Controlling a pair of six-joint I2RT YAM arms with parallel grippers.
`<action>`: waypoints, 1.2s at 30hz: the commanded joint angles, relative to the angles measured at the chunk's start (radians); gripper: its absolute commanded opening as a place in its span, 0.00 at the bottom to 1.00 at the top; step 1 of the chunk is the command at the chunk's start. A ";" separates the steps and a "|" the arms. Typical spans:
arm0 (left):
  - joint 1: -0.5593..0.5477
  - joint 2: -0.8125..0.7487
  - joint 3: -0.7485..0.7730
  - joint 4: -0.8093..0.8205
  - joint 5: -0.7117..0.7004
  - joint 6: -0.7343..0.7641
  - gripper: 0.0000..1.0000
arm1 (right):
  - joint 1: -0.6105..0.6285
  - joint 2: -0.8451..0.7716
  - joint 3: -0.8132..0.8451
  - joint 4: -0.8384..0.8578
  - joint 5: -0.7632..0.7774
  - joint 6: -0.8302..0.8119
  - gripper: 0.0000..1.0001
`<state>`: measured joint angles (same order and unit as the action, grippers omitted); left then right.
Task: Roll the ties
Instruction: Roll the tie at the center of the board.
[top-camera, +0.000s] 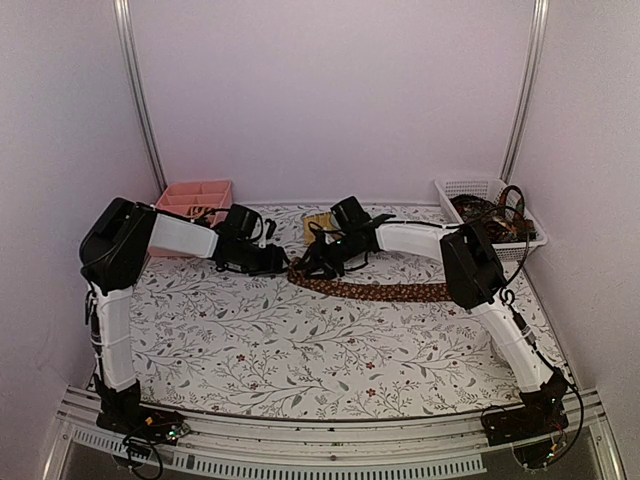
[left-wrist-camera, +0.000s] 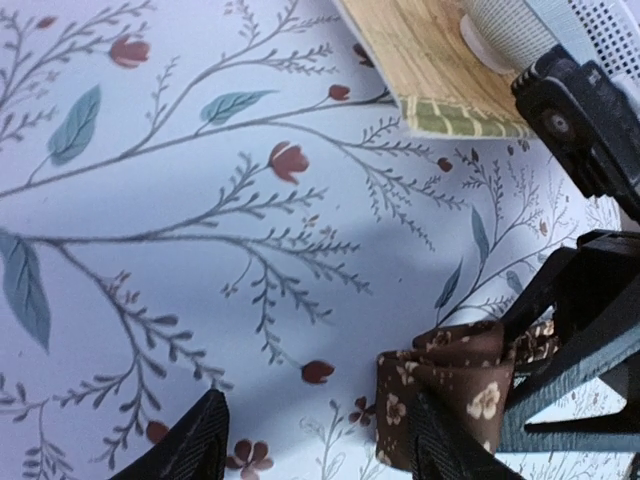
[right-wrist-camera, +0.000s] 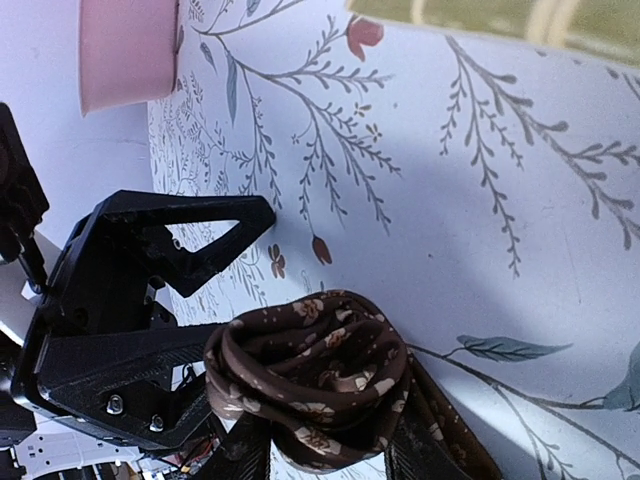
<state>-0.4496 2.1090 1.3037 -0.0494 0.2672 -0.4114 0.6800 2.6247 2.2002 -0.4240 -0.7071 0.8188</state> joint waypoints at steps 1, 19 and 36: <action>0.029 -0.087 -0.108 0.072 -0.020 -0.042 0.64 | -0.005 0.104 -0.017 0.062 -0.048 0.034 0.38; 0.026 -0.107 -0.269 0.468 0.197 -0.251 0.68 | -0.009 0.128 -0.039 0.075 -0.066 0.048 0.34; -0.013 -0.019 -0.224 0.362 0.162 -0.318 0.43 | -0.009 0.126 -0.039 0.064 -0.063 0.051 0.34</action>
<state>-0.4404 2.0705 1.0676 0.3275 0.4335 -0.7090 0.6727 2.6476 2.1784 -0.3443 -0.7727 0.8684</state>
